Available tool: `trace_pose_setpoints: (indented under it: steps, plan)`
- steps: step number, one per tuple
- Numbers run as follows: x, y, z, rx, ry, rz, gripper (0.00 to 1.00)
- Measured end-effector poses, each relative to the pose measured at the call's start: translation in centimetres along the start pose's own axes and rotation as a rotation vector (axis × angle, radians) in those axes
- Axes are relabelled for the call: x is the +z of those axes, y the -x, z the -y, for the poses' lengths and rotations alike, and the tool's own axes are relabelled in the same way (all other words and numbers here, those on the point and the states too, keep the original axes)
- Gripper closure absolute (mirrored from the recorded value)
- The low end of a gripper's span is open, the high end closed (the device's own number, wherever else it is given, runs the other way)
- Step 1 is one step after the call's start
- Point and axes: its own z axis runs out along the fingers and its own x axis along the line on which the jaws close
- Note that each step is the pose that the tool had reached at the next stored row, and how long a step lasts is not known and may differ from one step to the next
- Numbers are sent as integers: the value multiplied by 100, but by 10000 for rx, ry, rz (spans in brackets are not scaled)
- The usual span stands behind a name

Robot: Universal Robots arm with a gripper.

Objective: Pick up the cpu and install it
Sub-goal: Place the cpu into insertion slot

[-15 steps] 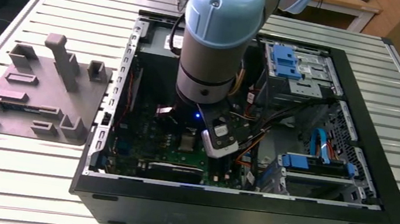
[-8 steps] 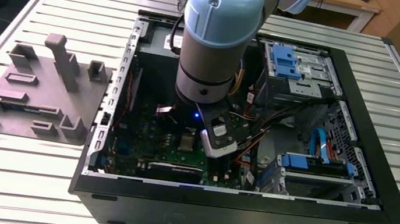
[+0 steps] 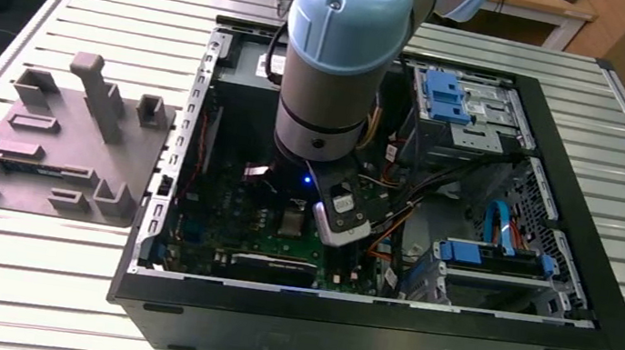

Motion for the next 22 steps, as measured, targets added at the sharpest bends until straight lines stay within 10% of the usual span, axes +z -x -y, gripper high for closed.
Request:
trace_pose_setpoints:
  steps: [7, 18, 22]
  plan:
    - [-1, -1, 0, 0, -3, -1, 51]
    - [31, -1, 2, 0, 60, -3, 59]
    - [-50, -3, 0, 2, 69, -3, 59]
